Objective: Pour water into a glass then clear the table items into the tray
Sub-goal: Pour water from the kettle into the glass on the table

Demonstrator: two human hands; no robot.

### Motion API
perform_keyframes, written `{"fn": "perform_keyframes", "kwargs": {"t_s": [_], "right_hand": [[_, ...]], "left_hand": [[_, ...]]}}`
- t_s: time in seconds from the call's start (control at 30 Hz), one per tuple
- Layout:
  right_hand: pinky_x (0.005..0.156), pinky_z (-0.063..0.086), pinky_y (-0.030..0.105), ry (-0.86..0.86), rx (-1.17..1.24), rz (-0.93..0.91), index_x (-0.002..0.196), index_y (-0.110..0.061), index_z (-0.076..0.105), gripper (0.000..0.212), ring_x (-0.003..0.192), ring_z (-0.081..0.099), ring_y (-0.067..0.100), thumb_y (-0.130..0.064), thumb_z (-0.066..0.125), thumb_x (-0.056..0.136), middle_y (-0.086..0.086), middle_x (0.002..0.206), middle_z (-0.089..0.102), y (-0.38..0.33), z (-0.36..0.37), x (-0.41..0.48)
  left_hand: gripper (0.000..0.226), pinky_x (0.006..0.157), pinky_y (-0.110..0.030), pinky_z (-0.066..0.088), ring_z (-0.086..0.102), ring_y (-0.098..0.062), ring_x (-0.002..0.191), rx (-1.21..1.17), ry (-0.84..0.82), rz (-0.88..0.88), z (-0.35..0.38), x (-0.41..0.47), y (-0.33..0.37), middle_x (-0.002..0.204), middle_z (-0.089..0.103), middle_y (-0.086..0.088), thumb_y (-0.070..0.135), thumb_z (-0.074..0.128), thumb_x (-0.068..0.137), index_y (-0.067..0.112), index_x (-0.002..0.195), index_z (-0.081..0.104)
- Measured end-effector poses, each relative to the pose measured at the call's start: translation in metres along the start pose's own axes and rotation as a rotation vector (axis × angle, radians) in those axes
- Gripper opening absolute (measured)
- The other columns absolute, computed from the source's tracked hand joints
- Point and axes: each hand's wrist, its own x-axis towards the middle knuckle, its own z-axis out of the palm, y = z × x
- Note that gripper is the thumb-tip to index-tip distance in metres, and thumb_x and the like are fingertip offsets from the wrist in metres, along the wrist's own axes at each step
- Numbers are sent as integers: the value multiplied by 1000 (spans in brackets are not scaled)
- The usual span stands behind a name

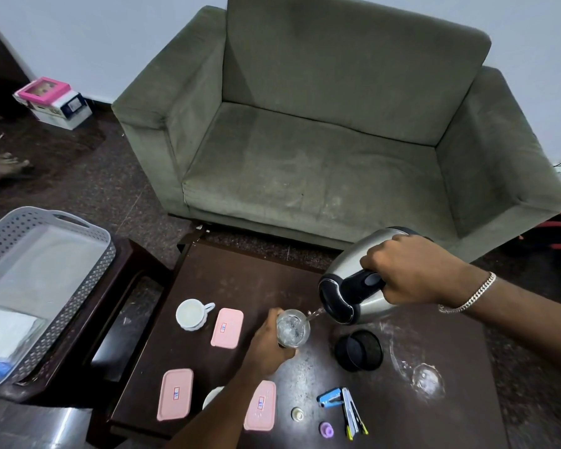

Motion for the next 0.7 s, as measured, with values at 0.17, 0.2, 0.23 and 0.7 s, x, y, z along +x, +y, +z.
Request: {"fn": "perform_keyframes", "kwargs": {"t_s": [0.17,0.2,0.23,0.7], "right_hand": [[46,5,25,33,16,-7,61,-20,42,17,51,36,25,-19,58,59,-7,50,20,4,8,1],[46,6,26,40,24,-4,62,-19,41,16,52,37,26,-19,57,59,-7,50,21,6,10,1],[45,7,26,48,34,-1,62,-19,41,15,53,37,26,-19,55,59,-6,51,23,7,12,2],[45,39,42,59,429,112,63,-13,40,14,52,50,27,-9,49,54,5,54,52,23,60,14]], "left_hand": [[77,89,-34,55,67,-13,101,-6,-5,-2,1,0,-1,112,68,10,16,86,65,31,126,42],[76,89,-33,55,67,-12,100,-8,-4,-3,1,0,-1,111,68,10,16,87,65,31,126,43],[76,89,-33,55,67,-11,99,-11,-3,-3,1,0,-2,110,69,10,16,87,65,31,125,43],[78,91,-33,56,68,-7,101,-22,6,-22,5,3,-9,111,69,11,18,88,64,36,125,42]]}}
